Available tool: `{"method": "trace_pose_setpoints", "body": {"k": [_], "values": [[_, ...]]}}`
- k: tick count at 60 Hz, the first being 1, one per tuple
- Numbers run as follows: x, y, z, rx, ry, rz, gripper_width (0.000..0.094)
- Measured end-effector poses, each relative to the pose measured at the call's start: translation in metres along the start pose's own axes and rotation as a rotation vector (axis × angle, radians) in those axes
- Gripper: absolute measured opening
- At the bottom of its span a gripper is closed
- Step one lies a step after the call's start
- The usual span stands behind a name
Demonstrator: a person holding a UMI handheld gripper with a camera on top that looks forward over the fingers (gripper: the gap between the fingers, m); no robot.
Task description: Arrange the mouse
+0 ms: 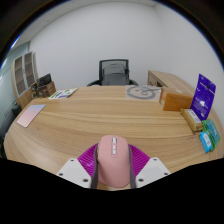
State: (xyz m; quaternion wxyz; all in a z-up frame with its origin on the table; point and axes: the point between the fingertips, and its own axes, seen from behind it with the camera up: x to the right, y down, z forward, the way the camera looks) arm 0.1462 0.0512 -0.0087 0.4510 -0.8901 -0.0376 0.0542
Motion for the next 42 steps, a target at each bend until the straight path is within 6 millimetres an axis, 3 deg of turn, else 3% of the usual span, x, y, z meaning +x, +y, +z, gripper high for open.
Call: {"method": "trace_pose_setpoints", "body": {"k": [7,10,16,22,29,35,42], "values": [[0.000,-0.001,0.000,-0.030,0.064,0.040,0.0416],[-0.010,-0.004,-0.002,-0.050,0.067,0.076,0.0416],[-0.055,-0.052,-0.014,0.009,0.088,0.035,0.0418],[-0.142,-0.121,-0.017,0.105,0.063,0.022,0.0418],[-0.268,-0.189,-0.001,0.194,0.037,0.013,0.0417],[-0.361,-0.205,0.037,0.202,0.048,0.038,0.0415],[-0.450,-0.201,0.080,0.166,0.043,0.070,0.0416]]}}
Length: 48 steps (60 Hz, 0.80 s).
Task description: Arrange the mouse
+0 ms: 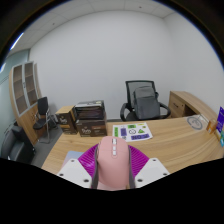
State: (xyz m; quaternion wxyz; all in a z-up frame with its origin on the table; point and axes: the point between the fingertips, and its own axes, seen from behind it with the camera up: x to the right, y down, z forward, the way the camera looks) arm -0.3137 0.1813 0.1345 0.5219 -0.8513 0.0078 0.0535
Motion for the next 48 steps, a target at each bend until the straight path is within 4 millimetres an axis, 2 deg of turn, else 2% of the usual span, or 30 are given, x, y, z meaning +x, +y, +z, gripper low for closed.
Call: {"method": "trace_pose_setpoints", "body": {"k": [5,11,18,25,33,39,42,48], "values": [[-0.041,0.028,0.024,-0.055,-0.004,-0.034,0.0416],[-0.071,0.067,0.046,-0.122,-0.008,-0.054,0.0416],[-0.082,0.100,0.063,-0.181,0.008,-0.058,0.0416],[-0.075,0.130,0.072,-0.253,0.054,-0.083,0.0417],[-0.076,0.128,0.073,-0.245,0.055,-0.081,0.0446],[-0.076,0.131,0.074,-0.272,0.050,-0.076,0.0532],[-0.078,0.136,0.070,-0.307,0.035,-0.066,0.0602],[-0.083,0.127,0.058,-0.287,0.007,-0.037,0.0850]]}}
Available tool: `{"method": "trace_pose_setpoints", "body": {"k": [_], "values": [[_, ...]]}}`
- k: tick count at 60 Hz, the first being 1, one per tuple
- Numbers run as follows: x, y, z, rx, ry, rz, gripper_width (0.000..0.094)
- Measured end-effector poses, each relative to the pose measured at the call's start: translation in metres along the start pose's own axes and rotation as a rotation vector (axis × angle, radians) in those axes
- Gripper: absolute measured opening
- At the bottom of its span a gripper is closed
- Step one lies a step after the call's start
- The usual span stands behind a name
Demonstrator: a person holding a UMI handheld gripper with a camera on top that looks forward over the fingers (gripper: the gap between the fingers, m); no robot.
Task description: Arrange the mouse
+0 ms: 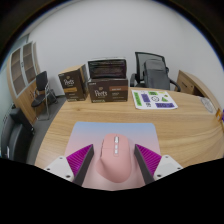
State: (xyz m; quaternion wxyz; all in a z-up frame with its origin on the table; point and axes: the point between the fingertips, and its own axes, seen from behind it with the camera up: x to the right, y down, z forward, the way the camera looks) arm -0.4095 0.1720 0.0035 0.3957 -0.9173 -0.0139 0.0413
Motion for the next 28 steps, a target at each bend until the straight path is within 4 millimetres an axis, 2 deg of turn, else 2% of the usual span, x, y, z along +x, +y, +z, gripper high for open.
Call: {"method": "trace_pose_setpoints", "body": {"k": [5,12,18,23,28], "values": [[-0.004,-0.005,-0.026,0.023,-0.010,-0.004,0.0840],[-0.004,-0.002,-0.072,0.050,-0.013,0.034,0.0838],[-0.003,0.009,-0.125,0.070,-0.018,0.066,0.0838],[-0.002,0.025,-0.171,0.085,-0.044,0.069,0.0838],[0.013,0.043,-0.218,0.103,-0.045,0.075,0.0837]]}}
